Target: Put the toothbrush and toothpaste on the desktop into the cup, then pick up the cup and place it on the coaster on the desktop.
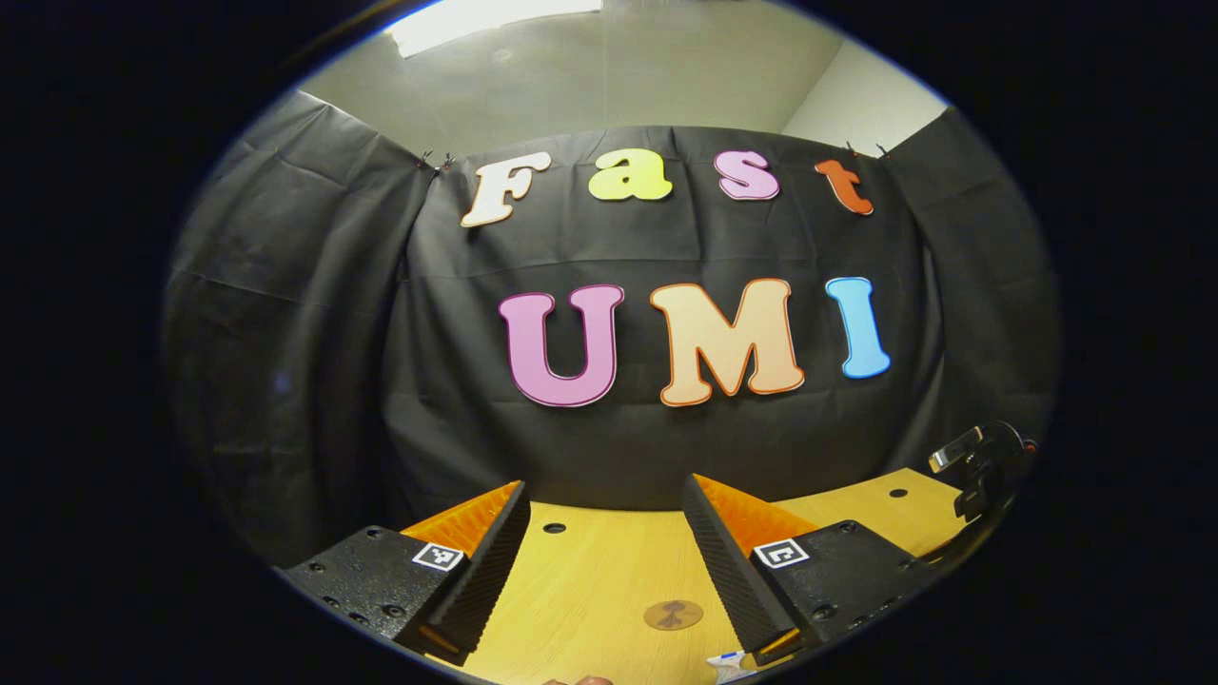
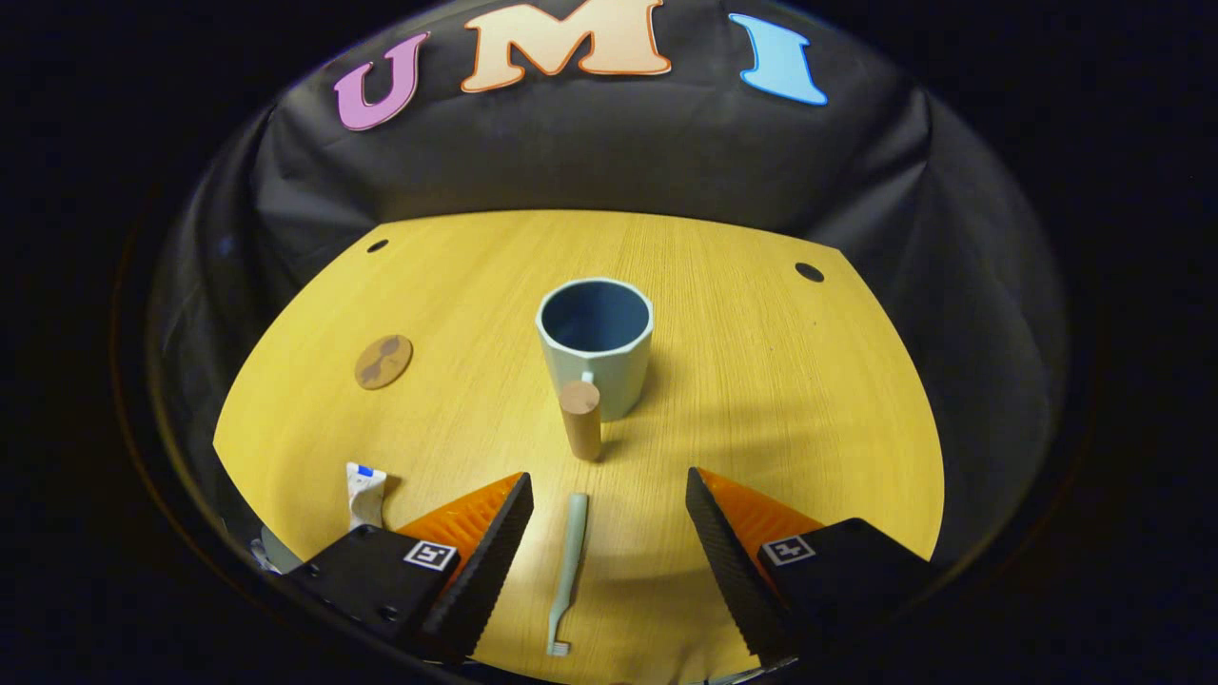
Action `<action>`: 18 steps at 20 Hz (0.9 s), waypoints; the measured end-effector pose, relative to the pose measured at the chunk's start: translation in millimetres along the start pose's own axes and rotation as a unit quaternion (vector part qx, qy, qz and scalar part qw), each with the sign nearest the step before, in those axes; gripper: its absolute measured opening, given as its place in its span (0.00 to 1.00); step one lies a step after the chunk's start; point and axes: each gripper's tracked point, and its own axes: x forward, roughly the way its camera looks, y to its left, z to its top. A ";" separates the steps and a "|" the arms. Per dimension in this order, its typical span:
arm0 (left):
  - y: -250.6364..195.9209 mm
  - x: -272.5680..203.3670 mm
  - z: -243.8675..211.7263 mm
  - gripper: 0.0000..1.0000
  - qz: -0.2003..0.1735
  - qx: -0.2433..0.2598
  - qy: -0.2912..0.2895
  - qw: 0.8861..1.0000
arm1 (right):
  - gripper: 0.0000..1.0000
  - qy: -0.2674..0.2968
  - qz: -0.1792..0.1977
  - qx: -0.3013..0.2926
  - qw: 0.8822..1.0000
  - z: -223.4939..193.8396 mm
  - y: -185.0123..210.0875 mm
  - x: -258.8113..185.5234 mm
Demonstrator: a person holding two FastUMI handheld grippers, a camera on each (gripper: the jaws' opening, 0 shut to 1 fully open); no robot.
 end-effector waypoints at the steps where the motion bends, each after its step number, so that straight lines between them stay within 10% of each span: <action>1: 2.3 -1.0 -1.6 0.94 0.003 0.001 0.002 1.000 | 1.00 0.008 0.000 -0.003 1.000 -4.8 -0.1 3.1; 18: 30.0 -4.2 -23.0 0.94 0.042 0.009 0.026 0.999 | 0.99 0.155 0.020 -0.041 0.987 -67.7 20.5 36.3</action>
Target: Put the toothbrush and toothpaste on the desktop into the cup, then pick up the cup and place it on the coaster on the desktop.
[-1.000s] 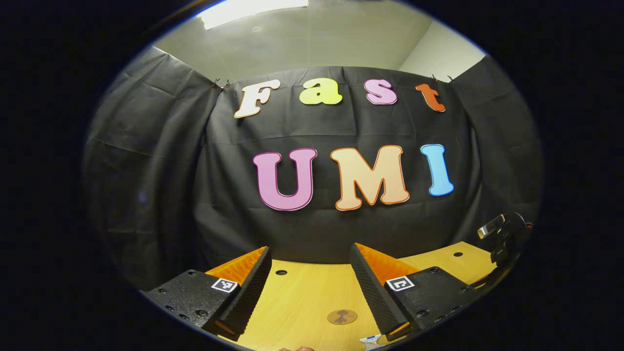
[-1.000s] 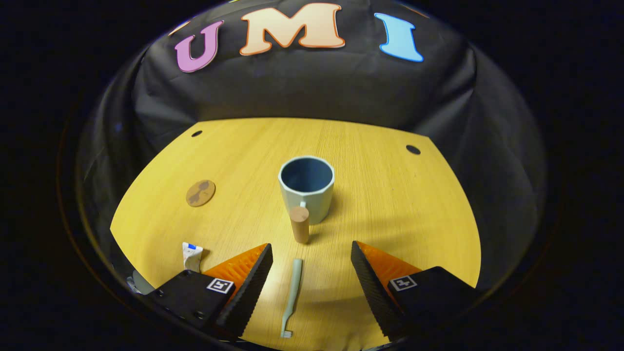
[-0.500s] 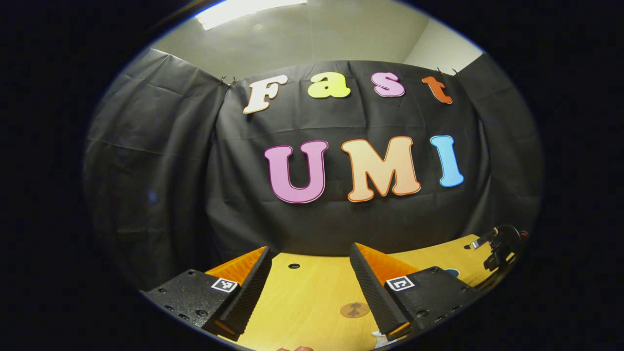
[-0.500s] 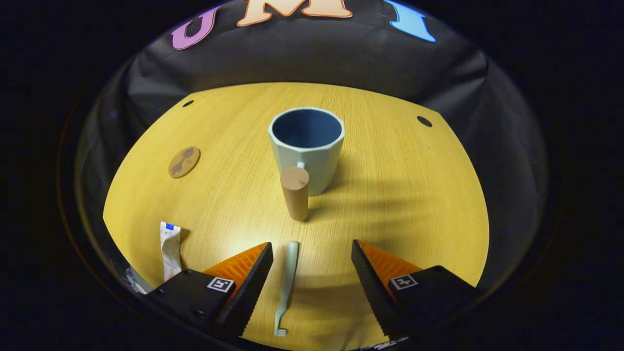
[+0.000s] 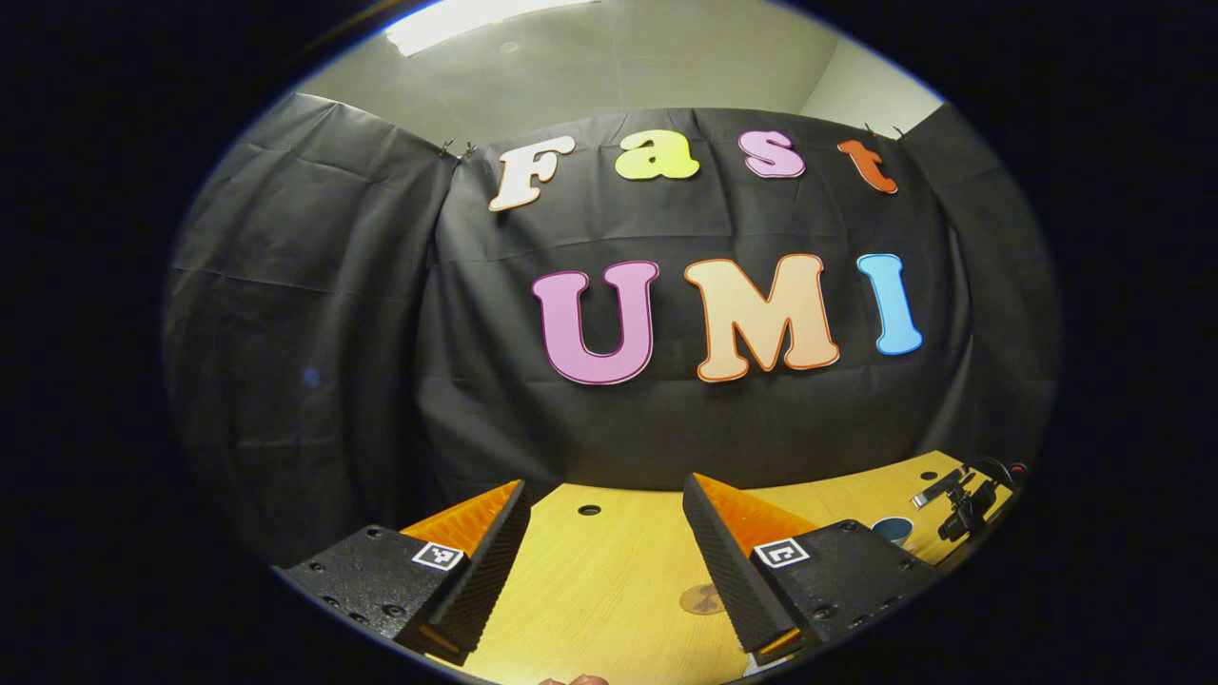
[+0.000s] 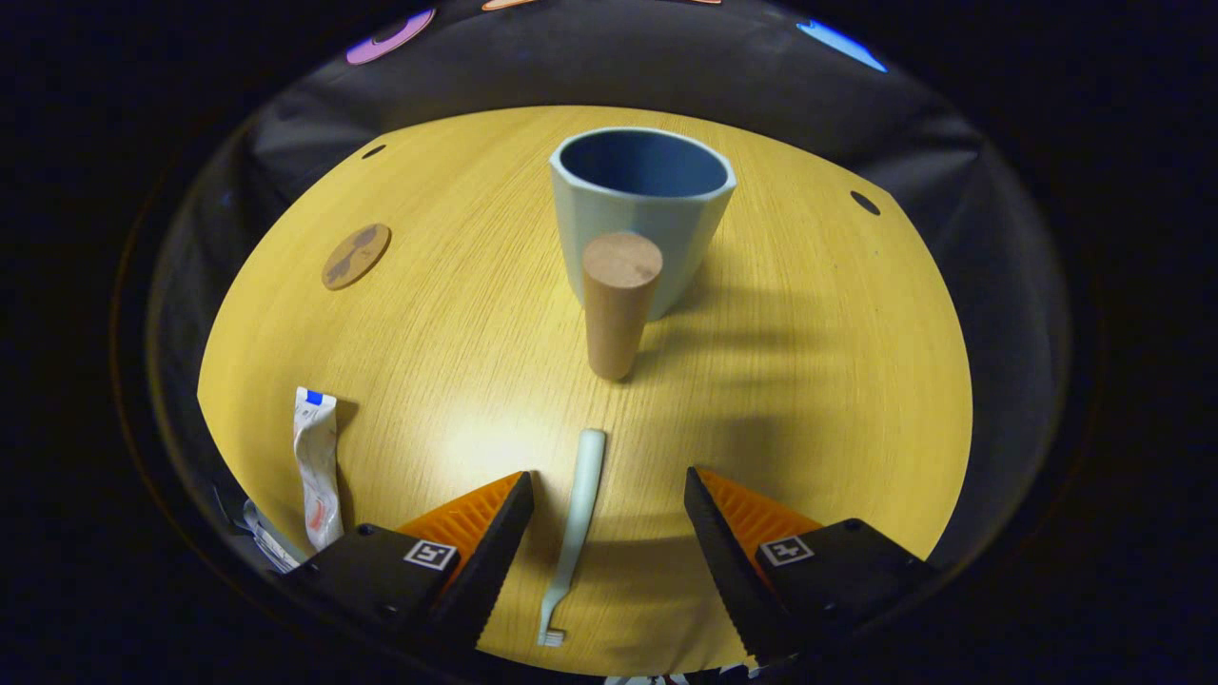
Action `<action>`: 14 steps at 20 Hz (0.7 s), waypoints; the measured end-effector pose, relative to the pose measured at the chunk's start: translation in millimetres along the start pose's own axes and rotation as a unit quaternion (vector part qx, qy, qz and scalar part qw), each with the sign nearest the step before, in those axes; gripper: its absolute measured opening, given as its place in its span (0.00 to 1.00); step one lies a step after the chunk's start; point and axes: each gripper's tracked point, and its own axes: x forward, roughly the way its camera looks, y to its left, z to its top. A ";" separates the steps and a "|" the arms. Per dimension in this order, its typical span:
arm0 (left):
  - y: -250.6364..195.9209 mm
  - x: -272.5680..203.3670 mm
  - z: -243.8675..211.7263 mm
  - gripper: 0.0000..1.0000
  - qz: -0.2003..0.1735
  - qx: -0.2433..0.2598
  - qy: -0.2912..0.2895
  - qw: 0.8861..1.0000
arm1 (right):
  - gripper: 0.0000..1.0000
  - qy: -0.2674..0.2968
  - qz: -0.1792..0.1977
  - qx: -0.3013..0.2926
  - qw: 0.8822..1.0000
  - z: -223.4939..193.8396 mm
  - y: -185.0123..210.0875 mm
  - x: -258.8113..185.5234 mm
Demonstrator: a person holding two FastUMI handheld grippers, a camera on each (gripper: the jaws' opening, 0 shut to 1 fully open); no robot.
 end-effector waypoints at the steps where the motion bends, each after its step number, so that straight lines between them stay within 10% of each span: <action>1: 0.3 1.1 -0.3 0.94 0.001 0.000 0.001 1.000 | 0.97 0.004 0.006 0.003 1.000 -0.3 3.9 0.2; 8: -1.0 2.4 -9.3 0.95 0.000 -0.005 0.012 1.000 | 0.48 0.013 0.017 -0.002 1.000 -2.8 9.6 -0.7; 11: -6.2 2.5 -8.7 0.95 -0.006 -0.005 0.011 1.000 | 0.48 0.023 0.020 0.003 1.000 -7.3 8.8 -1.1; 12: -8.0 2.5 -11.1 0.95 -0.008 -0.004 0.012 1.000 | 0.24 0.022 0.023 0.003 0.999 -7.0 9.0 -3.0; 14: -13.9 0.8 -15.3 0.94 -0.015 -0.007 0.017 1.000 | 0.24 0.028 0.029 -0.005 0.999 -8.5 9.0 -4.5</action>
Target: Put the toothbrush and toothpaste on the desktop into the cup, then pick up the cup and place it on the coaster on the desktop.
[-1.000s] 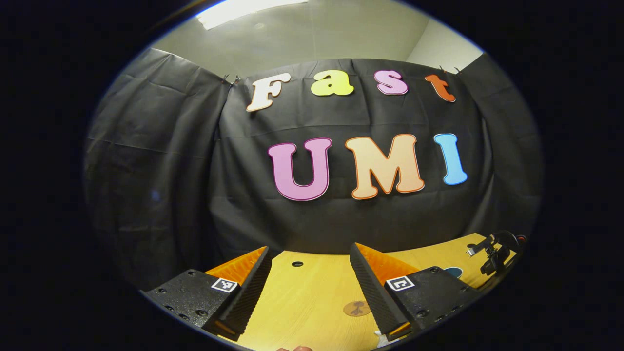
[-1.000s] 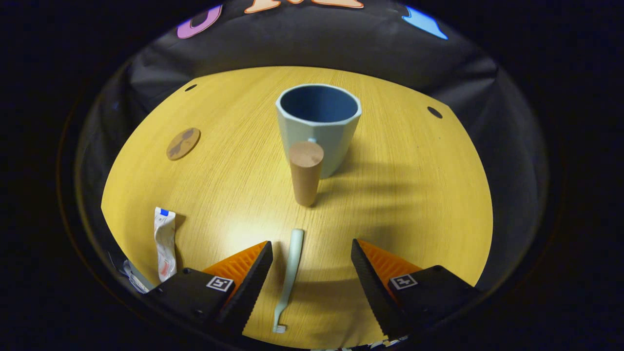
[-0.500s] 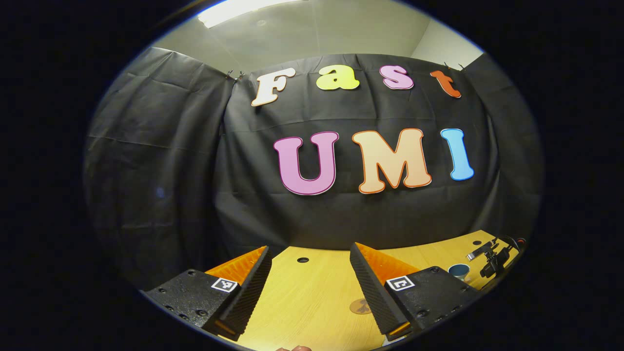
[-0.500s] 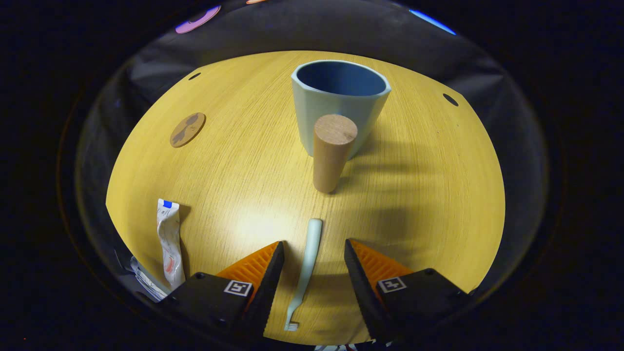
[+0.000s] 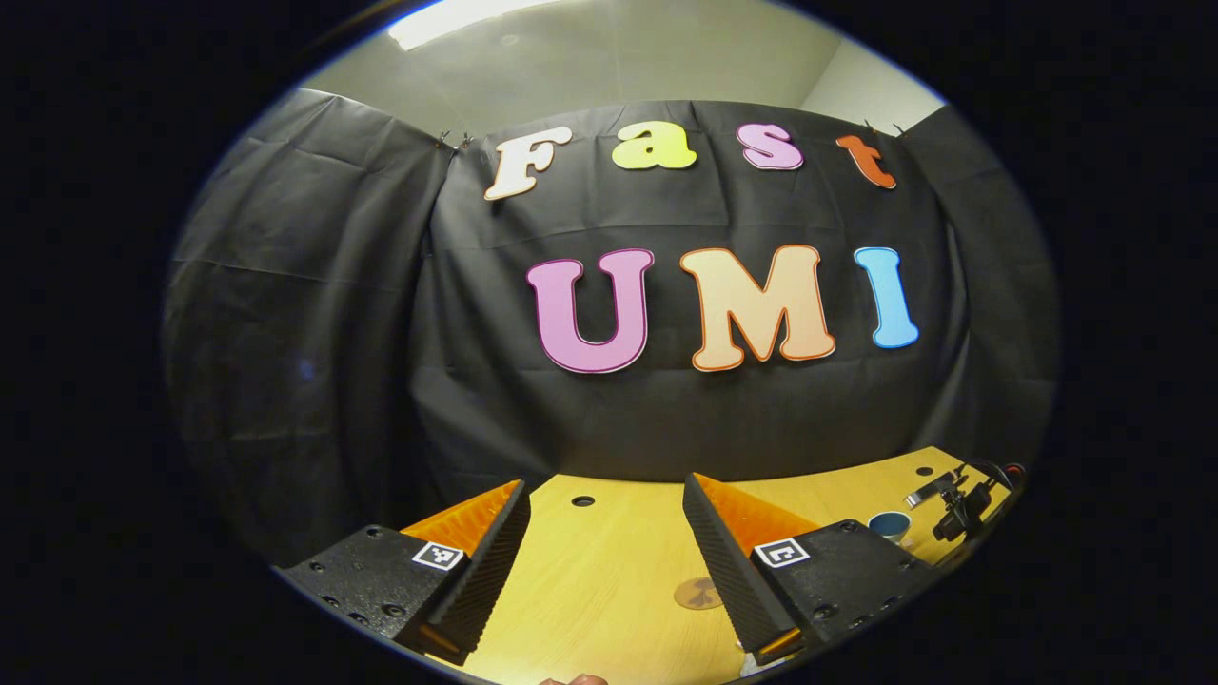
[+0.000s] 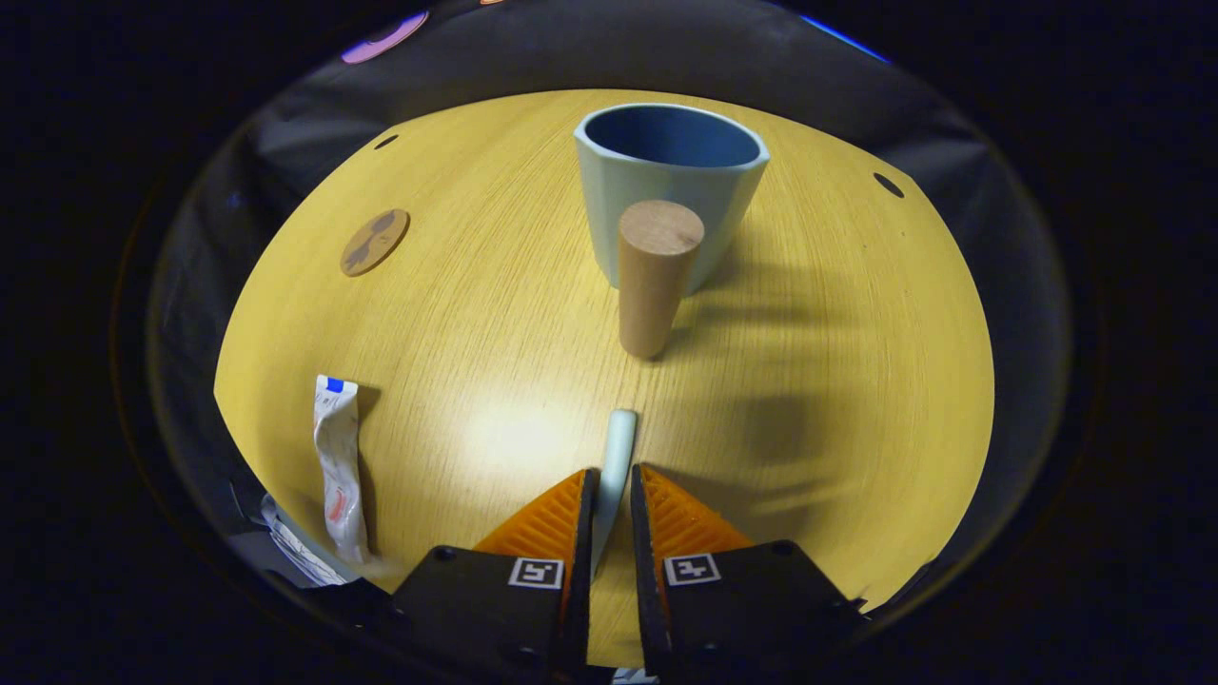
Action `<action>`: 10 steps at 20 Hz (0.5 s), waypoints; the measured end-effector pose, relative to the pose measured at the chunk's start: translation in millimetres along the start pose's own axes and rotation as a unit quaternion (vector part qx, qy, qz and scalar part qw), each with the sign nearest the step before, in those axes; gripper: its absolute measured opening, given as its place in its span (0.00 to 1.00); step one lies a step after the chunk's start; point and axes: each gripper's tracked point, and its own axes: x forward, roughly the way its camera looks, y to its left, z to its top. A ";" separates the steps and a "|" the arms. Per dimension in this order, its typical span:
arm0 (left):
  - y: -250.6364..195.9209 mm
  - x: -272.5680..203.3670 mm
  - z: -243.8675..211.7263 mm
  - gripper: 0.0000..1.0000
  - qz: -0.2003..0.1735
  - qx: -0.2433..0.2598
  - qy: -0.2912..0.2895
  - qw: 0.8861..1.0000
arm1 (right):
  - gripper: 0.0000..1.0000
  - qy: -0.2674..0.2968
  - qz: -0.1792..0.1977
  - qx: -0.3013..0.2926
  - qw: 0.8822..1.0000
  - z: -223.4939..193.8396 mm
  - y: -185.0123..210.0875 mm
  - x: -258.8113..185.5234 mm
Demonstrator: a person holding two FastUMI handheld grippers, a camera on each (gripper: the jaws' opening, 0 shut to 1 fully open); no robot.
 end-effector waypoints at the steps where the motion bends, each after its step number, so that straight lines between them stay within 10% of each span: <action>1: -3.8 -0.1 -1.9 0.94 -0.005 -0.002 0.004 1.000 | 0.25 0.003 0.000 0.010 1.000 -2.7 0.4 4.2; 5: -27.0 3.3 -23.7 0.94 -0.039 -0.013 0.034 0.999 | 0.02 0.001 0.007 0.017 1.000 -0.5 -1.4 1.6; 10: -66.0 -0.2 -86.2 0.95 -0.092 -0.049 0.131 0.986 | 0.04 -0.013 0.012 0.021 1.000 0.6 -1.7 1.4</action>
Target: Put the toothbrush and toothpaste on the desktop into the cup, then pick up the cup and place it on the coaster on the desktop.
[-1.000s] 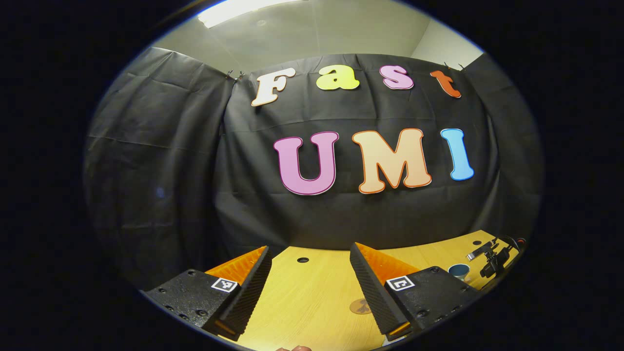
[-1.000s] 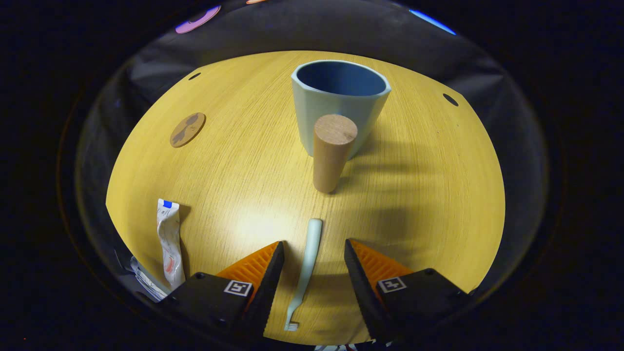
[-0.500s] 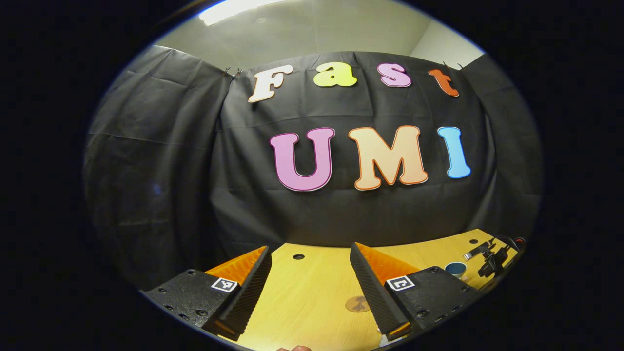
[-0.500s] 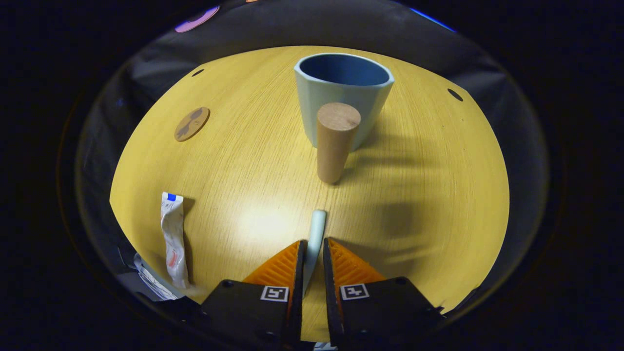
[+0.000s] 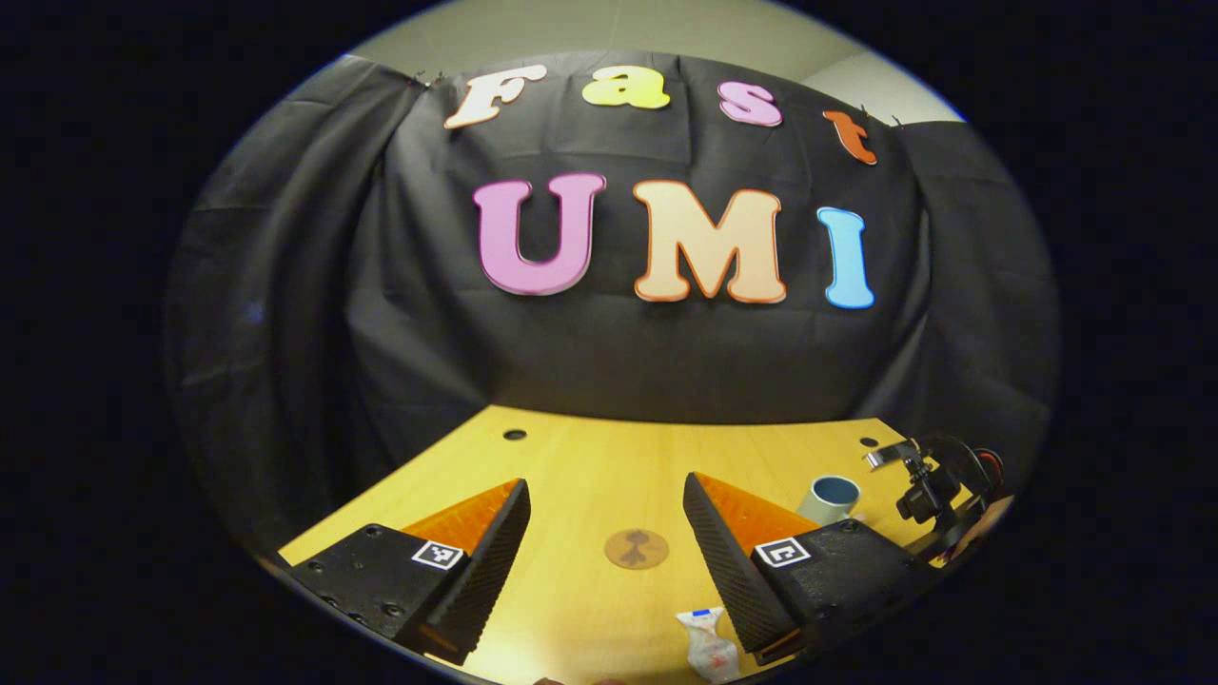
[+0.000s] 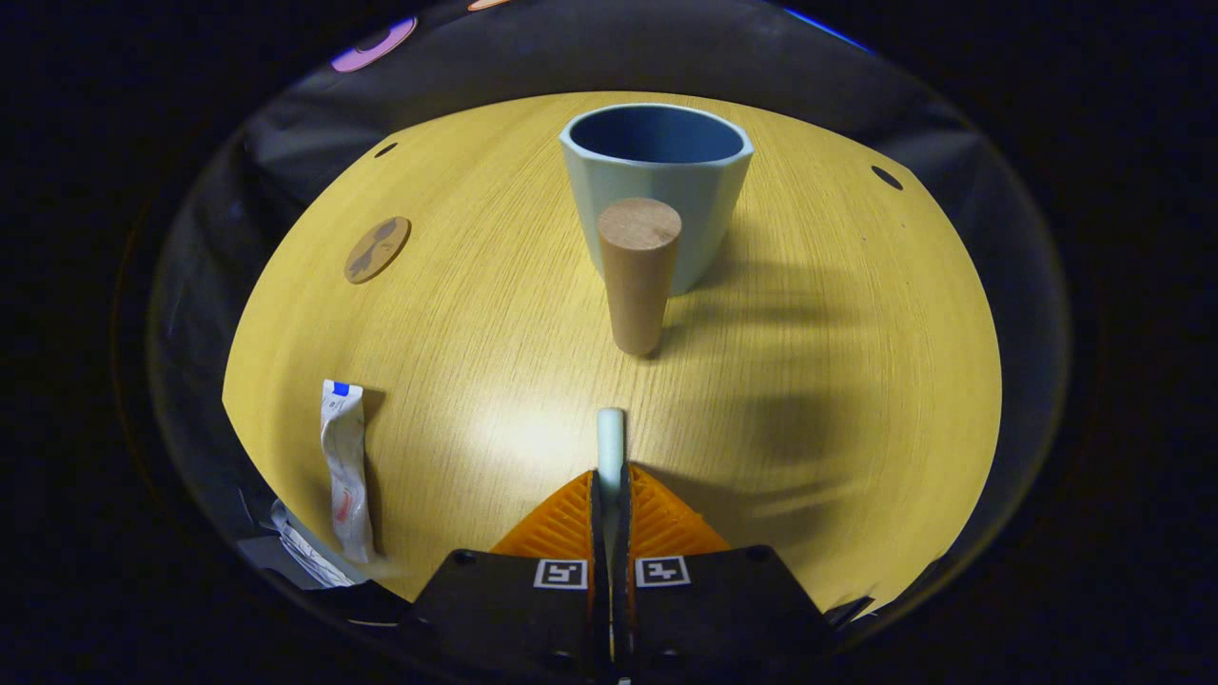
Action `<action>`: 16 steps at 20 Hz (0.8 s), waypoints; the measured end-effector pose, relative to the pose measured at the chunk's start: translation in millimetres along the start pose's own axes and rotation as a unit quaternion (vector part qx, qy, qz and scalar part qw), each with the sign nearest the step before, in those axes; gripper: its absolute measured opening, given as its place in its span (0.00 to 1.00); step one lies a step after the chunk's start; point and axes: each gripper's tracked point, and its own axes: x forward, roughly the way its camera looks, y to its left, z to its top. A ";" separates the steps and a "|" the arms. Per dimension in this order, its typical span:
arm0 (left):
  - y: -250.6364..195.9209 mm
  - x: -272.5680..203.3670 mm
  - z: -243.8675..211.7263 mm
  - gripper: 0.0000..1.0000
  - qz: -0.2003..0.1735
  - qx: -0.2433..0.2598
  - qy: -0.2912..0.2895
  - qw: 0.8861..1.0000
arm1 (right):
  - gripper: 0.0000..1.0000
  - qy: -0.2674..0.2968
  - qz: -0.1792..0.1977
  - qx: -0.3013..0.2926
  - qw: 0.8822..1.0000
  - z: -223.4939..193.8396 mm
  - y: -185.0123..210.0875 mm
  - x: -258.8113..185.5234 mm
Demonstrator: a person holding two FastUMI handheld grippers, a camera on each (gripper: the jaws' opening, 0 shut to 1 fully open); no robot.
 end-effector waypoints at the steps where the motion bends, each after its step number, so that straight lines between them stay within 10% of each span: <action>1: -4.3 2.6 -13.5 0.95 -0.009 -0.006 0.021 1.000 | 0.04 -0.003 0.001 0.000 1.000 -0.3 -0.1 -0.2; 16: -70.8 -1.4 -181.5 0.96 -0.079 0.000 0.290 0.954 | 0.04 -0.023 0.012 -0.012 1.000 0.6 0.2 -0.4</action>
